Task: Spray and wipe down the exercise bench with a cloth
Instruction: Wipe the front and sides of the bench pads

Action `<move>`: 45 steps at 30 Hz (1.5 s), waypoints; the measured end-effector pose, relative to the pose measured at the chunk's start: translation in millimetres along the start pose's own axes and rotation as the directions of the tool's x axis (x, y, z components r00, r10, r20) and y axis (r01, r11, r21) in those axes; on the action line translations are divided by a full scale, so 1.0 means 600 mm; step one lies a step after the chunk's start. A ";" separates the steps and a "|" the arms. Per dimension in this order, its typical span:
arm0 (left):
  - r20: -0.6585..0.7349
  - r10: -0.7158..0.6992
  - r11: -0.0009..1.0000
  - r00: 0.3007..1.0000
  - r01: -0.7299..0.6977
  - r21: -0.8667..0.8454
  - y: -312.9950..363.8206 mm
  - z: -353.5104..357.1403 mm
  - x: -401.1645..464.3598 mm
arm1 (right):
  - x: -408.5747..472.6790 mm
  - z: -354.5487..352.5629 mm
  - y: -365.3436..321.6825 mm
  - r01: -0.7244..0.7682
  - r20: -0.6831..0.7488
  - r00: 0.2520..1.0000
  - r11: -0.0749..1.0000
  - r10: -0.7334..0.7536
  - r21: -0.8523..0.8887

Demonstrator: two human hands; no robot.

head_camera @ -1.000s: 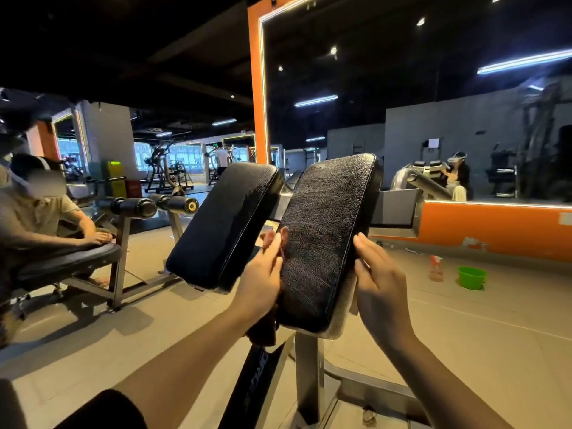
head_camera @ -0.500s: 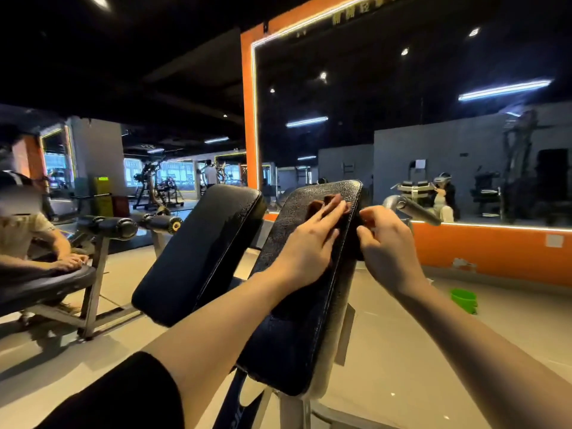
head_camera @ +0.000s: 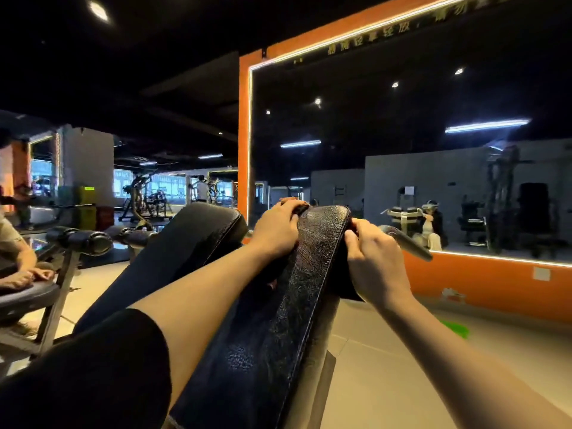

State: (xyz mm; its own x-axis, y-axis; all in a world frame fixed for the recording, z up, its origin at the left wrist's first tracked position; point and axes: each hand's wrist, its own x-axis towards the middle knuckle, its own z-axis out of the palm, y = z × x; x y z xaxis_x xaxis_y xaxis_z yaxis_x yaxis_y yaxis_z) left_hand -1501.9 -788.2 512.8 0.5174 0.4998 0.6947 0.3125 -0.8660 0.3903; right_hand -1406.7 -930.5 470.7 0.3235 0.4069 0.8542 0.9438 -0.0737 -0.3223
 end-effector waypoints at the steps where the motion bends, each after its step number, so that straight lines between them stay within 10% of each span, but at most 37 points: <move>1: -0.011 0.031 1.000 0.999 -0.031 -0.006 0.007 0.001 0.001 | 0.000 -0.001 0.000 0.006 -0.004 1.000 1.000 -0.006 0.002; 6: 0.027 0.423 0.888 0.906 -0.409 -0.209 0.044 0.008 -0.041 | -0.001 -0.002 0.005 0.041 -0.020 0.999 0.998 -0.040 0.053; 11: -0.002 -0.047 0.999 0.999 0.047 0.003 0.005 -0.006 0.015 | -0.002 -0.007 -0.001 0.004 -0.046 0.999 0.996 0.000 0.093; 16: 0.022 0.427 0.898 0.904 -0.422 -0.123 0.063 0.012 -0.037 | -0.001 -0.004 0.003 0.023 -0.040 0.999 0.994 -0.019 0.108; 21: -0.019 -0.034 0.999 0.999 0.034 0.009 0.008 -0.007 0.006 | -0.003 -0.006 0.000 -0.013 -0.031 0.999 0.994 0.016 0.106; 27: 0.058 0.362 0.929 0.931 -0.354 -0.107 0.047 0.006 -0.046 | -0.006 -0.005 0.003 -0.001 -0.015 1.000 0.991 0.003 0.136; 32: 0.023 -0.112 0.993 0.993 0.113 -0.023 -0.033 -0.024 -0.005 | -0.007 -0.004 -0.001 -0.011 -0.034 0.999 0.994 0.015 0.107; 38: 0.062 0.390 0.916 0.919 -0.381 -0.124 0.086 0.008 -0.040 | -0.008 -0.007 0.000 0.040 -0.041 0.999 0.993 -0.036 0.110; 45: -0.007 -0.039 0.999 0.999 0.039 -0.030 -0.013 -0.020 -0.027 | -0.009 -0.005 0.000 0.043 -0.060 0.997 0.998 -0.040 0.047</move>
State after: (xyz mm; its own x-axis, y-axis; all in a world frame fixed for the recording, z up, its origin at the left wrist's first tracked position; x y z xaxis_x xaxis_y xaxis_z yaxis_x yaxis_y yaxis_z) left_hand -1522.0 -790.0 505.6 0.4990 0.5330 0.6833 0.3087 -0.8461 0.4346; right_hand -1407.9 -935.1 467.4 0.2892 0.3540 0.8894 0.9525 -0.0138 -0.3042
